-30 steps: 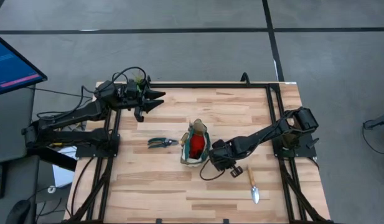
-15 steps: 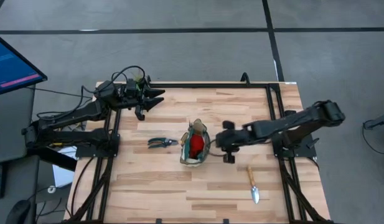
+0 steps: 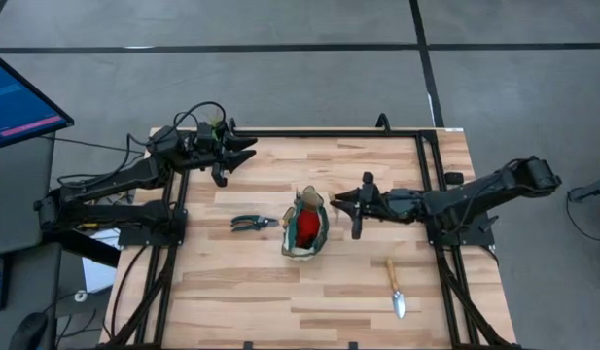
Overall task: Pick & Place Garden tools in Gardening bag
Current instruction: Put the trowel into the gardening bag
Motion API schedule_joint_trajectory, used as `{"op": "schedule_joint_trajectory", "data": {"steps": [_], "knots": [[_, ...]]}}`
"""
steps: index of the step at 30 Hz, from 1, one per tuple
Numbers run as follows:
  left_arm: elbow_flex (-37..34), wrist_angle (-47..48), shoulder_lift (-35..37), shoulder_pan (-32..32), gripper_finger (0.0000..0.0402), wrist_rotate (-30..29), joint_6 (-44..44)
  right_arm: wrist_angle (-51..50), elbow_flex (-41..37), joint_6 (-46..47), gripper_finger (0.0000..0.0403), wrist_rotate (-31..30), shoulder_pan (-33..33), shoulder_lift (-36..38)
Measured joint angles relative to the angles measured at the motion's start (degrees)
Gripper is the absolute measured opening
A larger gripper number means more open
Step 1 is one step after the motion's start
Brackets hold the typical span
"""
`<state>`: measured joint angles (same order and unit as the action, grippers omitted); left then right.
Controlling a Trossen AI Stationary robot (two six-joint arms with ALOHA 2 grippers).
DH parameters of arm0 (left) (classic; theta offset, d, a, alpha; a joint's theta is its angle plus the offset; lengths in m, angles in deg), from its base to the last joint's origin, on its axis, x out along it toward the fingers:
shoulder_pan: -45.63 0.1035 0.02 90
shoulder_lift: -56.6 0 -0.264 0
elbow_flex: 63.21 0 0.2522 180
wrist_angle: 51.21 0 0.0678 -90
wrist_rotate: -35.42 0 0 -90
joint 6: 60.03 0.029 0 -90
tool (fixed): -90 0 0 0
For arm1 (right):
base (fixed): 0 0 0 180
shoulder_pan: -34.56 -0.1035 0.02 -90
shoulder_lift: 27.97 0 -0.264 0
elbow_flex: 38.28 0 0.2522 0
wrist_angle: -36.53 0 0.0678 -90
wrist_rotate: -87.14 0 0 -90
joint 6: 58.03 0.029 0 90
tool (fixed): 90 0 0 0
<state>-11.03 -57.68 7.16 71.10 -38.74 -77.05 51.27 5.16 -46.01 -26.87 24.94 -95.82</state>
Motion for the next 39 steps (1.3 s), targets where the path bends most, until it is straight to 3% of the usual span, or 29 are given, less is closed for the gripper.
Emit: {"op": "schedule_joint_trajectory", "data": {"steps": [10, 28, 39], "knots": [[0.0, -0.1, 0.0, 0.0, 0.0133, -3.4, 0.0, 16.9, -1.0, -7.5, 0.0049, 3.2, 0.1, -4.3], [0.0, -0.2, 0.0, 0.0, 0.0133, -4.1, 0.0, 20.5, -1.0, -8.5, 0.0049, 11.0, 4.0, -9.8], [0.0, -0.2, 0.0, 0.0, 0.0133, -4.3, 0.0, 27.3, -0.9, -7.7, 0.0049, 14.9, 5.9, -18.8]]}}
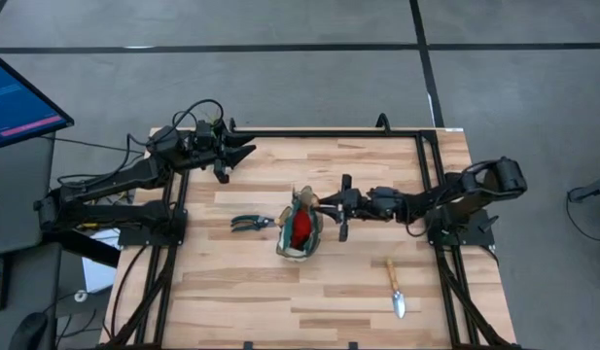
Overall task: Pick & Place Garden tools in Gardening bag
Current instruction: Put the trowel into the gardening bag
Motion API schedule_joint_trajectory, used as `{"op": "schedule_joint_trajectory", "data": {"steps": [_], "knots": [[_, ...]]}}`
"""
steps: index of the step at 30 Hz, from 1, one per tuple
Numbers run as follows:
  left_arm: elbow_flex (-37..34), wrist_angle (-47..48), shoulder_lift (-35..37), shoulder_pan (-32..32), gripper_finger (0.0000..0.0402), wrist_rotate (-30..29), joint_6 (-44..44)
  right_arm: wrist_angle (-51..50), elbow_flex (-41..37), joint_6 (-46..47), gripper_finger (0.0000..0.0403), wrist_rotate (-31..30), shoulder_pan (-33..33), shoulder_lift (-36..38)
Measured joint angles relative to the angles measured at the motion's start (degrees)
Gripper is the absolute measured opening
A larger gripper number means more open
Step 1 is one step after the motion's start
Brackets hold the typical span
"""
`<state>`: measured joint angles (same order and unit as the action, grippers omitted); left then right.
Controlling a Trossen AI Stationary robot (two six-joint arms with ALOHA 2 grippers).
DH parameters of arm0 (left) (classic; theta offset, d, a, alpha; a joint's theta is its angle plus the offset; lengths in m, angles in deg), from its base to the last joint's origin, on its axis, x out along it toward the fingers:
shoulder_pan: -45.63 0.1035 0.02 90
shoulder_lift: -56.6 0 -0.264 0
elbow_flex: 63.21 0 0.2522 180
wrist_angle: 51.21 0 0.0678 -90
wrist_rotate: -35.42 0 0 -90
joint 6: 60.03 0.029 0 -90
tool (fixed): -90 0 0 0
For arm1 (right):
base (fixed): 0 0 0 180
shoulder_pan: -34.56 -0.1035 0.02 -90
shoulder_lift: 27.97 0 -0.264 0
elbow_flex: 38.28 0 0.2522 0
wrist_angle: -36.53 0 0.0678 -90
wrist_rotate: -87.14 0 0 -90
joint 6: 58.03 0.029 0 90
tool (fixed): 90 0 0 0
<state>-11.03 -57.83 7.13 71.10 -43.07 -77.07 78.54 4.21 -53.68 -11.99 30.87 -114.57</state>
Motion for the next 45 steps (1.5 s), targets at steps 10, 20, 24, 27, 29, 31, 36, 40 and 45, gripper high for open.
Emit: {"op": "schedule_joint_trajectory", "data": {"steps": [10, 20, 24, 27, 29, 31, 36, 40, 45], "knots": [[0.0, 0.0, 0.0, 0.0, 0.0133, -0.1, 0.0, 2.4, 0.0, 0.7, 0.0049, 0.2, 0.1, -6.0], [0.0, 0.0, 0.0, 0.4, 0.0133, -1.0, 0.0, 3.2, 0.0, 0.7, 0.0083, 0.2, 0.8, -6.3], [0.0, 0.0, 0.0, 0.4, 0.0133, -1.0, 0.1, 2.5, 0.0, 0.4, 0.0114, 0.1, 1.0, -3.7], [0.0, 0.0, 0.0, 0.4, 0.0133, -1.0, 0.1, 0.4, 0.0, 0.4, 0.0128, 0.1, 1.2, -2.0], [0.0, 0.0, 0.0, 0.4, 0.0133, -1.0, 0.2, -1.5, 0.0, 0.3, 0.0134, 0.1, 1.3, -1.3], [0.0, 0.0, 0.0, 0.4, 0.0133, -1.0, 0.2, -3.0, 0.0, 0.2, 0.0138, 0.1, 1.3, -0.7], [0.0, 0.0, 0.0, 0.5, 0.0133, -1.0, 0.2, -4.2, 0.0, -0.1, 0.0145, 0.1, 1.6, 1.9], [0.0, 0.0, 0.0, 1.1, 0.0133, -1.0, 0.2, -4.6, 0.0, -1.2, 0.0151, 0.0, 1.7, 5.2], [0.0, 0.0, 0.0, 2.3, 0.0133, -0.9, 0.1, -12.0, 0.0, 1.4, 0.0161, -1.2, 1.4, 12.8]]}}
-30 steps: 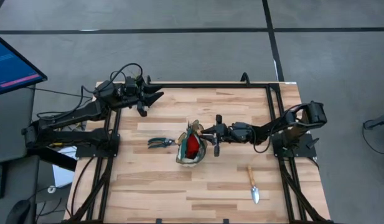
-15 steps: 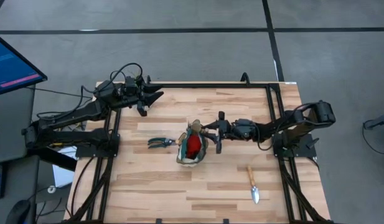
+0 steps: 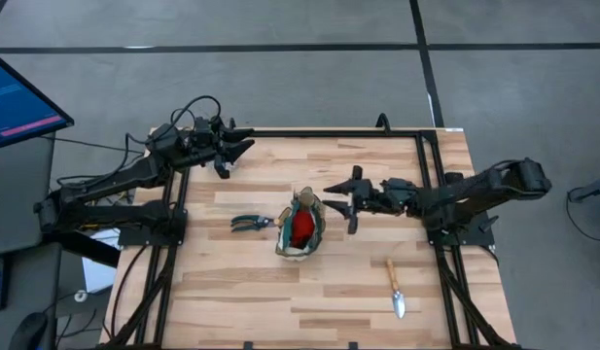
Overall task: Pick & Place Garden tools in Gardening bag
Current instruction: Put the trowel into the gardening bag
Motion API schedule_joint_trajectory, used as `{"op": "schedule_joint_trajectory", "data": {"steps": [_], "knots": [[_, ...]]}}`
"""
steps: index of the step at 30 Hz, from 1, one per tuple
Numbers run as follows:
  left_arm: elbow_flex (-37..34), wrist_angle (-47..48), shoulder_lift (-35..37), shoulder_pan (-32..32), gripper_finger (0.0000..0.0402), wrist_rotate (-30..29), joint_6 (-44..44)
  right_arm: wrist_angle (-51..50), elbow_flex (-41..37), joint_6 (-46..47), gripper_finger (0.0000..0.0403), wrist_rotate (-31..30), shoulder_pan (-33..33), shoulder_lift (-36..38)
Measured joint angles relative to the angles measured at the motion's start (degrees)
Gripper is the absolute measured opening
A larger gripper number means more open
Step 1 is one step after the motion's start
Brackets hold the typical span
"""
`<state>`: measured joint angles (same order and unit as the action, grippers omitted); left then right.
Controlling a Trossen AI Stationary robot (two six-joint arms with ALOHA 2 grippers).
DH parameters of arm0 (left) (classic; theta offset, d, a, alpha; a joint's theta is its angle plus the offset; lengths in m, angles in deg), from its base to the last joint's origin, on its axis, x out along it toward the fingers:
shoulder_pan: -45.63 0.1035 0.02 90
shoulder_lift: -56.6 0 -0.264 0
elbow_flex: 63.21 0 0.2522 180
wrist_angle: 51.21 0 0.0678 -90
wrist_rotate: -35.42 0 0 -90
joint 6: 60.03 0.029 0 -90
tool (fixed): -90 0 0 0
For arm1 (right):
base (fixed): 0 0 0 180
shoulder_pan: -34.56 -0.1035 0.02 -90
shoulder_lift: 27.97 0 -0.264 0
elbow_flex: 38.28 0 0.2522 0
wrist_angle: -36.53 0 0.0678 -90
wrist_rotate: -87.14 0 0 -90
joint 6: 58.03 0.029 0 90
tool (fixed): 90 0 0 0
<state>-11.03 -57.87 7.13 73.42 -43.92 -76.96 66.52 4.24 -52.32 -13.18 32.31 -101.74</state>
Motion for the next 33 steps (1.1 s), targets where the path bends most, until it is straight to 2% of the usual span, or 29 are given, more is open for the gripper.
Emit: {"op": "schedule_joint_trajectory", "data": {"steps": [2, 6, 9, 11, 14, 19, 24, 29, 33], "knots": [[0.0, 0.0, 0.0, 0.4, 0.0133, 0.1, 0.0, -11.9, 0.8, 6.1, 0.0165, -1.5, -0.4, 5.0], [0.0, 0.0, 0.0, 1.0, 0.0133, 0.2, 0.0, -49.3, 7.6, 22.6, 0.0169, -1.7, -2.5, 13.6], [0.0, 0.0, 0.0, 1.7, 0.0133, 0.3, 0.0, -74.0, 14.0, 34.6, 0.0165, -1.5, -5.1, 15.8], [0.0, 0.0, 0.0, 2.2, 0.0133, 1.2, 0.0, -86.0, 17.8, 43.0, 0.016, -1.2, -7.0, 15.8], [0.0, 0.0, 0.0, 2.6, 0.0133, 3.3, 0.0, -97.7, 21.0, 56.0, 0.0151, 3.2, -9.6, 14.4], [0.0, 0.0, 0.0, 2.6, 0.0133, 6.0, 0.0, -102.4, 20.5, 74.2, 0.0155, 12.3, -16.2, 9.4], [0.0, 0.0, 0.0, 2.6, 0.0133, 6.8, 0.0, -99.9, 19.5, 85.7, 0.0203, 18.5, -22.6, 2.4], [0.0, 0.1, 0.0, 2.6, 0.0133, 6.8, 0.0, -93.6, 19.4, 95.4, 0.0256, 19.9, -26.2, -3.8], [0.0, 0.4, 0.0, 2.6, 0.0133, 6.8, 0.0, -91.0, 19.4, 98.3, 0.0263, 21.1, -26.7, -9.1]]}}
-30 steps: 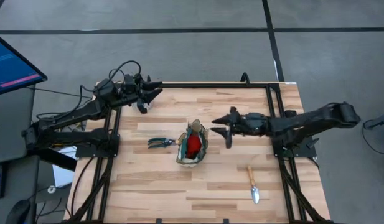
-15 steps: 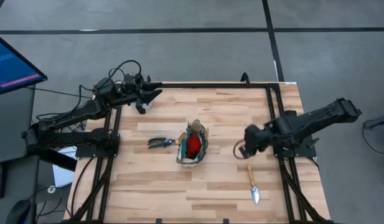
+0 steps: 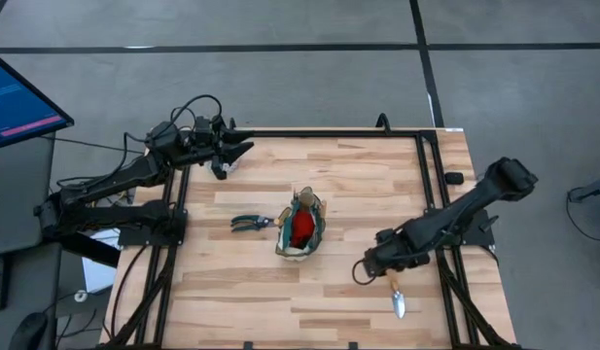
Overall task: Pick & Place Garden tools in Gardening bag
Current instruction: Put the trowel into the gardening bag
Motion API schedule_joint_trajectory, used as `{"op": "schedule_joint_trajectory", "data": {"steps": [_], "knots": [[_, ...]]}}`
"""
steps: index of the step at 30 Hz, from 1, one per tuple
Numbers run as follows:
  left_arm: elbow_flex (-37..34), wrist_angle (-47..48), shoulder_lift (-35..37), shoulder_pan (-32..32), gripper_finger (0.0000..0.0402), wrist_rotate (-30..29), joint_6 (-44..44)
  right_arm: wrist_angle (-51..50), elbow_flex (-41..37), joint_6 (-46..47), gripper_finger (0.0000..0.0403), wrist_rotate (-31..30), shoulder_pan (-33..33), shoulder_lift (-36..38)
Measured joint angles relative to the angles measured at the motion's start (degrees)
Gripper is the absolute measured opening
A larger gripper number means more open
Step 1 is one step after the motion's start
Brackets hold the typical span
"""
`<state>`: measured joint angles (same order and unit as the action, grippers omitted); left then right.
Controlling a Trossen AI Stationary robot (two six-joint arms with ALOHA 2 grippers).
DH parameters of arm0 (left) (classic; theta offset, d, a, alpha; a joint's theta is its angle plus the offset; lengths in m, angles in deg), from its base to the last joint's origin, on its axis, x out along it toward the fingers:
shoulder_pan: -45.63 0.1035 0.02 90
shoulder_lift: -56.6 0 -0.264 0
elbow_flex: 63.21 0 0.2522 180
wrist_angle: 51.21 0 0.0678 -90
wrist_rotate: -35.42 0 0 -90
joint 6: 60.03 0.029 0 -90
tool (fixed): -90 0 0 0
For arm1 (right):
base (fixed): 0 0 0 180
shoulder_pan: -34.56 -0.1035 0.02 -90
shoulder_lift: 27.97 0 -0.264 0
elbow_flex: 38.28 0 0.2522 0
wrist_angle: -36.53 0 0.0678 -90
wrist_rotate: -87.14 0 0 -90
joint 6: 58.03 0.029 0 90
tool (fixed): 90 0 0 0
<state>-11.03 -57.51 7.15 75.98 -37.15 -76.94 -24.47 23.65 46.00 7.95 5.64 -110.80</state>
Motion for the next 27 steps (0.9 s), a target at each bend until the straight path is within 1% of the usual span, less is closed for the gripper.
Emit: {"op": "schedule_joint_trajectory", "data": {"steps": [7, 11, 13, 15, 21, 22, 25, 27], "knots": [[0.0, 0.5, 0.0, 0.0, 0.0133, 1.6, 0.1, 0.1, 0.0, -2.5, 0.0248, 0.7, 0.5, -7.6], [0.0, 0.8, 0.0, 0.0, 0.0133, 2.1, 0.1, 0.0, 0.0, -3.8, 0.023, 0.7, 0.7, -10.9], [0.0, 0.9, 0.0, 0.0, 0.0133, 2.0, 0.1, 0.0, 0.1, -4.6, 0.0211, 1.4, 1.0, -12.1], [0.0, 1.1, 0.0, 0.0, 0.0133, 2.0, 0.1, 0.1, 0.3, -5.2, 0.0184, 2.4, 1.1, -13.2], [0.0, 1.2, 0.0, 0.0, 0.0133, 2.0, 0.1, 0.3, 1.0, -8.9, 0.0061, 2.6, 1.8, -14.8], [0.0, 1.2, 0.0, 0.0, 0.0133, 2.0, 0.1, 0.1, 1.0, -9.7, 0.0054, 2.4, 1.8, -14.8], [0.0, 1.2, 0.0, 0.0, 0.0133, 2.0, 0.1, -0.3, 1.4, -11.2, 0.0057, 1.3, 2.3, -14.2], [0.0, 1.2, 0.0, 0.0, 0.0133, 2.0, 0.1, -0.7, 1.5, -11.2, 0.0057, -1.0, 2.3, -13.4]]}}
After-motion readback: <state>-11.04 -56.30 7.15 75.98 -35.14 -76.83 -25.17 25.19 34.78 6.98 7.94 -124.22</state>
